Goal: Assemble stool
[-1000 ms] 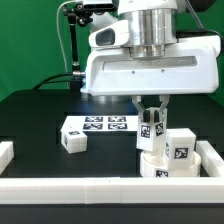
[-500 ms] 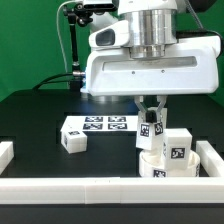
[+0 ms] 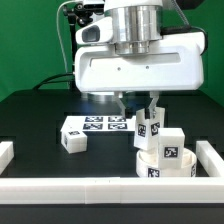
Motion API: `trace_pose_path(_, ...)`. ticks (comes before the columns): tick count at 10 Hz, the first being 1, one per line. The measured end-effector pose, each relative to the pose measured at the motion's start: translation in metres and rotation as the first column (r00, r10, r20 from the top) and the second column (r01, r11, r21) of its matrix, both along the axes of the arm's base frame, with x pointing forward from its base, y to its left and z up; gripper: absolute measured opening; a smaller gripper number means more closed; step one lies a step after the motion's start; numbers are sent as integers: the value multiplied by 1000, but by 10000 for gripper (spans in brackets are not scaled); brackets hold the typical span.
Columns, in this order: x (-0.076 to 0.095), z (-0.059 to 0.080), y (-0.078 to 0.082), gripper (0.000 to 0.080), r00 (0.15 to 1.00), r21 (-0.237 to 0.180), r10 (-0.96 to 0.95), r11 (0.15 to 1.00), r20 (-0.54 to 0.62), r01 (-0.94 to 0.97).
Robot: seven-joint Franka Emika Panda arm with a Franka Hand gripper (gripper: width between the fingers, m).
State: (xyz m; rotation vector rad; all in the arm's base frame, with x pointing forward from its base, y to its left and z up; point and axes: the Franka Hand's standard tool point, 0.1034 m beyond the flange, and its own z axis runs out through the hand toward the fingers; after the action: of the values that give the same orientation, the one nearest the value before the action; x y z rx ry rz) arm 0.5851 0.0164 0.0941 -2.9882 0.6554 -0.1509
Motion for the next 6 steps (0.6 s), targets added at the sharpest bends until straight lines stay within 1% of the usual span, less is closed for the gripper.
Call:
trace_pose_path(1, -1, 0, 2, 412, 1000, 0, -4, 1000, 4, 4)
trace_pose_path(2, -1, 0, 2, 579, 1000, 0, -3, 1000, 2, 3)
trace_pose_path(3, -1, -1, 2, 579, 1000, 0, -3, 1000, 2, 3)
trace_pose_path(4, -1, -1, 2, 634, 1000, 0, -3, 1000, 2, 3)
trace_pose_path(5, -1, -1, 1, 645, 1000, 1, -11, 1000, 1, 11)
trace_pose_path(6, -1, -1, -5, 645, 998, 11, -57, 998, -1, 57)
